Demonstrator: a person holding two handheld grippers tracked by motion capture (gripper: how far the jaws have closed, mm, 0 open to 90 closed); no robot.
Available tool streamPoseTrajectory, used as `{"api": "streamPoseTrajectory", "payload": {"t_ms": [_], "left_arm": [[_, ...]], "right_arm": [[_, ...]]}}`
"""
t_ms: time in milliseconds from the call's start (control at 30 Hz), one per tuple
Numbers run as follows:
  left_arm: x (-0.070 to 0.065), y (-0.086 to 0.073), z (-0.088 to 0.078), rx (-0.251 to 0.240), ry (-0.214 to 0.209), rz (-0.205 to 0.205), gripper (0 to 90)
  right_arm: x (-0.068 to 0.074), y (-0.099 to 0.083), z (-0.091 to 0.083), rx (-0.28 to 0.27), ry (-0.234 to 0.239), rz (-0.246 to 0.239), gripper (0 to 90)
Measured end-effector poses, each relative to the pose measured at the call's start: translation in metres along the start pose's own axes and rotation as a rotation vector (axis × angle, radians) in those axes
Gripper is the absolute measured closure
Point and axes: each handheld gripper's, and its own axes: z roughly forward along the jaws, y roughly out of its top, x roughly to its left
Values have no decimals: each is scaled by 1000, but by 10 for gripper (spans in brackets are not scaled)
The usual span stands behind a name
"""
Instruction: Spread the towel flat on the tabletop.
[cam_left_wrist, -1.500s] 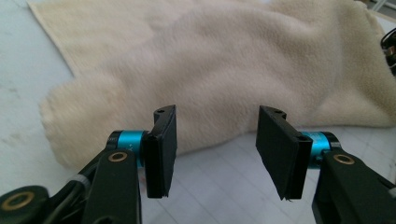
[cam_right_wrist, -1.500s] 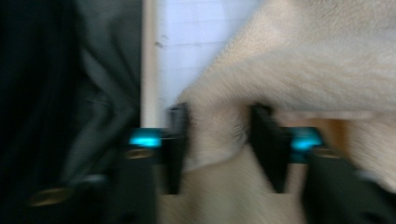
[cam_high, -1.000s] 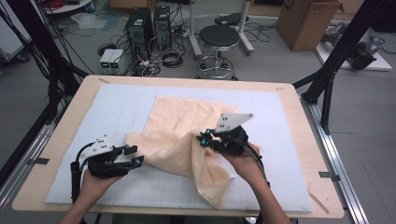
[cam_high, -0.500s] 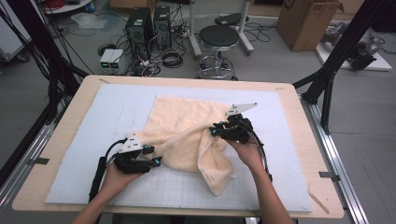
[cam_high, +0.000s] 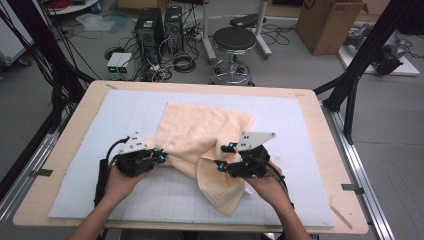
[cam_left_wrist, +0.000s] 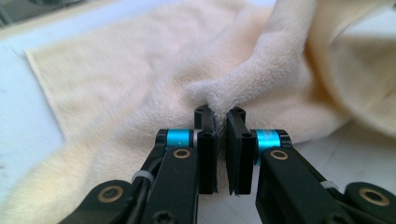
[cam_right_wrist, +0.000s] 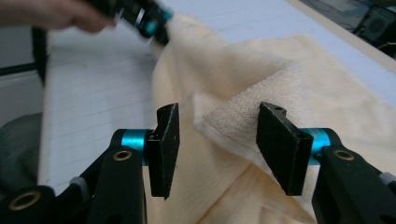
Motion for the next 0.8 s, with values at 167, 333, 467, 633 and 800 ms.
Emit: {"api": "streamPoseTrajectory", "payload": {"t_ms": [167,333,467,633,800], "left_arm": [[-3,28,-36,-17,-37,33,837],[-6,52,-62,-23,-82,59,835],[5,61,-42,3,-82,61,834],[30,56,16,87,-33,31,832],[51,51,61,90,-4,-65,812]], "right_arm": [[17,-2,6,48,-22,-64,515],[13,0,4,27,-25,-49,516],[2,-1,15,57,-44,-33,540],[-21,-8,33,101,-20,23,852],[-52,-24,36,153,-57,128,894]]}}
